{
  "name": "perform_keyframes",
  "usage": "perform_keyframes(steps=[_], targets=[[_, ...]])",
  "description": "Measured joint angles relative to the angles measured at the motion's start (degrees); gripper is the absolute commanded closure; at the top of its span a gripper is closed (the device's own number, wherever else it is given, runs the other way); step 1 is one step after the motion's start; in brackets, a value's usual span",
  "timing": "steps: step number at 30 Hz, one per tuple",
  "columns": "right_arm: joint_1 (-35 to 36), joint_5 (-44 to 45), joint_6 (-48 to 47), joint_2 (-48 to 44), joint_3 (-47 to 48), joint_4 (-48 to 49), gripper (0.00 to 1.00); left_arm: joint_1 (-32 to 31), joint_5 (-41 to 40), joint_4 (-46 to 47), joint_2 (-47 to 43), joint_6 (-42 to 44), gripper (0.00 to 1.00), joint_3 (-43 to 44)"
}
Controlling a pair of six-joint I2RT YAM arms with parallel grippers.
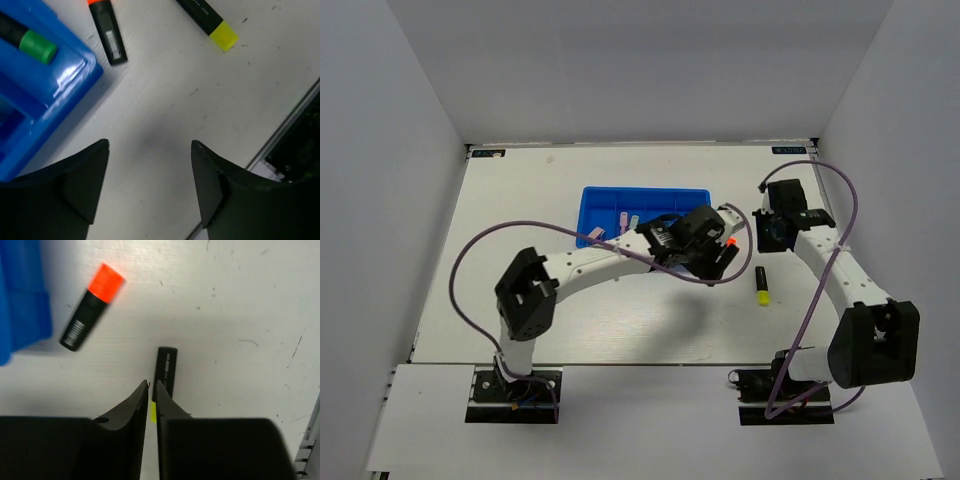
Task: Sort the stationery into containers
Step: Pick up the pen from the center of the board.
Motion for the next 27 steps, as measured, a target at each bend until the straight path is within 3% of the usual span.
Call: perform_keyframes(steps=[6, 10, 14, 17, 22, 27], targets=[[-3.5, -1.36, 0.09, -0.94, -6.62, -0.57, 0.69, 0.13, 0.85, 2.43, 11.89, 1.6, 0.2, 10.86], [-5.81, -3.65, 0.26, -4.24, -9.11, -0.52, 0.69, 0.17, 1.07, 5.44, 16.04, 2.43, 0.21, 13.79], [-7.87, -5.51, 0.68, -7.93, -12.15, -0.2, 0.85, 0.26, 1.11, 8.02, 18.32, 2.95, 0.29, 15.39], [-9.27, -6.97, 1.57, -10.14, -14.93, 0.61, 0.9, 0.66, 1.07, 9.99, 19.89, 2.95, 0.3, 16.46], [-12.7, -9.79, 2.27, -11.78, -15.93, 0.94, 0.92, 1.38, 0.76, 12.63, 23.21, 2.16, 0.41, 17.9], [-15.23, -12.7, 2.67, -12.13, -15.98, 1.22, 0.92, 1.75, -0.83, 13.73, 27.58, 2.14, 0.41, 20.92]])
